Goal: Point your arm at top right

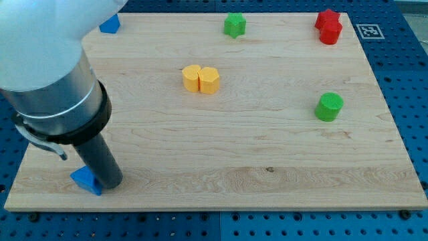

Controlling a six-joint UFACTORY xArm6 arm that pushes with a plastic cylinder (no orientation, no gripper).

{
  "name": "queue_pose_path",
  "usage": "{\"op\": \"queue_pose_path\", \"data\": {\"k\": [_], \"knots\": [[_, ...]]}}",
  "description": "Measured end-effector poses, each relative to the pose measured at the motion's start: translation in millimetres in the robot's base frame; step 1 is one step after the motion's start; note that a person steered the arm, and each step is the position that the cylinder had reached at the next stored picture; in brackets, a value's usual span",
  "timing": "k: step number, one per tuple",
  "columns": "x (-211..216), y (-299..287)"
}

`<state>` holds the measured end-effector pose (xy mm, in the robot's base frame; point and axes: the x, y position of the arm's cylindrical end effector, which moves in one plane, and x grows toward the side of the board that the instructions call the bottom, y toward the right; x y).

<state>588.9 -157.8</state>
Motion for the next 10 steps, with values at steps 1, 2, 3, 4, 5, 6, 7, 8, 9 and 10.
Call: {"op": "queue_pose_path", "data": {"k": [1,2,3,4,5,6,7,8,9,10], "knots": [[0.0,-9.2],[0.0,-16.1],[0.0,-22.8],[0.0,-29.3],[0.0,-28.0],[0.0,30.1],[0.1,102.2],[0.1,114.8],[0.1,114.8],[0.1,137.1]]}}
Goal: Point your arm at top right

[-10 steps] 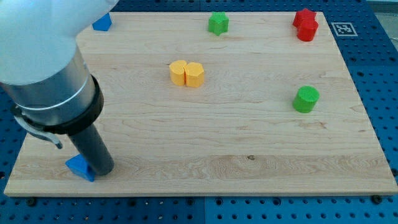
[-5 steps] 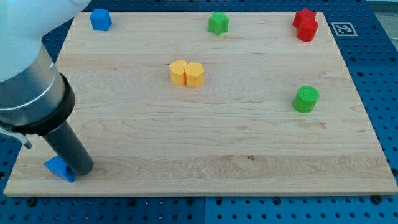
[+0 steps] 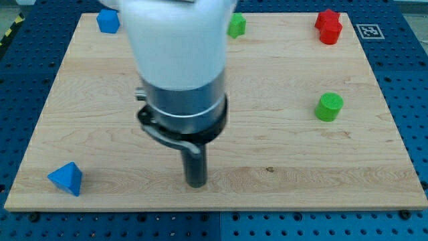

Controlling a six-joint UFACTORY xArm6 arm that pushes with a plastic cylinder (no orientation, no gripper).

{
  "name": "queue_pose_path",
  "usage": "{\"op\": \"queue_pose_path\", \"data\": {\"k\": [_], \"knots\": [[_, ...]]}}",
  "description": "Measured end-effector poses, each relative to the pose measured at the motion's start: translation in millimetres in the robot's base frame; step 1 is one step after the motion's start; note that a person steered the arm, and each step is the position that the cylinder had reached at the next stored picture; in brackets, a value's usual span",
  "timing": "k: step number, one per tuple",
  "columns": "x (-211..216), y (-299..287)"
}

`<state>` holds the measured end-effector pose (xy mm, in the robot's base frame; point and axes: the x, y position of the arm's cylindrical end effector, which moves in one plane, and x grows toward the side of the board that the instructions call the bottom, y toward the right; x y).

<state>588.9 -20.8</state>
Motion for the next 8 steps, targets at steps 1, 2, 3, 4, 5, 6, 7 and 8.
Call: {"op": "queue_pose_path", "data": {"k": [1,2,3,4,5,6,7,8], "knots": [[0.0,44.0],[-28.7,69.9],[-82.5,71.0],[-139.4,73.2],[-197.3,79.8],[-225.5,85.7],[-225.5,85.7],[-229.5,96.1]]}}
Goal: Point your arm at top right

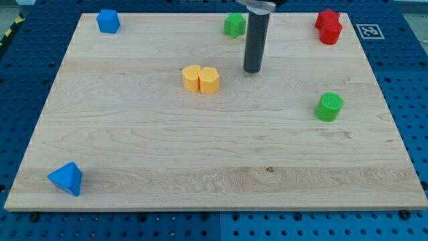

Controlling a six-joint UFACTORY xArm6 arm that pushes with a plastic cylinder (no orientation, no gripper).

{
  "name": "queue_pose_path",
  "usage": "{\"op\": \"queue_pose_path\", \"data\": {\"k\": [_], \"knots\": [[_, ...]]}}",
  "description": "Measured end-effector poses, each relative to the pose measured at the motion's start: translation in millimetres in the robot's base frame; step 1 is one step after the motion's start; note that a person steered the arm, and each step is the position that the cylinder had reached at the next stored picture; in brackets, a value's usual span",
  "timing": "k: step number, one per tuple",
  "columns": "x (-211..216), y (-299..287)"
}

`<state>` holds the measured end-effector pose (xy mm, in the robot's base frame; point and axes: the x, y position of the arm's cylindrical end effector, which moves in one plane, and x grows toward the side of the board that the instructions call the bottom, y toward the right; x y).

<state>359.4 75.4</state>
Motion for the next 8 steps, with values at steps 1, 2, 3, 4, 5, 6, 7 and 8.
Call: {"op": "queue_pose_path", "data": {"k": [1,2,3,4,5,6,7,8], "knots": [[-21.9,35.5],[-44.5,78.1],[-45.1,126.6],[-36.6,146.7],[-36.6,146.7],[-36.6,151.7],[-36.6,153.0],[-36.6,153.0]]}}
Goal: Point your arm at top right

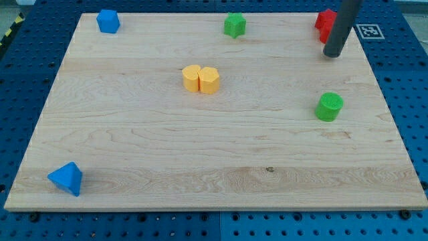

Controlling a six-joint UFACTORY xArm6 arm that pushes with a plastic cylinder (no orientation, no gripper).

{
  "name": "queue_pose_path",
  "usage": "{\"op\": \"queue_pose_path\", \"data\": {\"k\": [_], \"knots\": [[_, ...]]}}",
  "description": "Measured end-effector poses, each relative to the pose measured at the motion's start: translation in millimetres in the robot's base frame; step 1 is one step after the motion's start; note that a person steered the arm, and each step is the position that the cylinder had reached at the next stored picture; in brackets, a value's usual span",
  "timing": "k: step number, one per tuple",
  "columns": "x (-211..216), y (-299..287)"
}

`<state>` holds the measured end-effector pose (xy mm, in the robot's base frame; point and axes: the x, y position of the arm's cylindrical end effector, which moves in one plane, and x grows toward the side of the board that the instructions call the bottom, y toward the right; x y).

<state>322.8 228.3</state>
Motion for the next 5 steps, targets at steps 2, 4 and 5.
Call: {"op": "queue_pose_path", "data": {"k": [2,4,5], "knots": [[-19.3,62.5],[-88.3,92.2],[-101.6,76.0]]}}
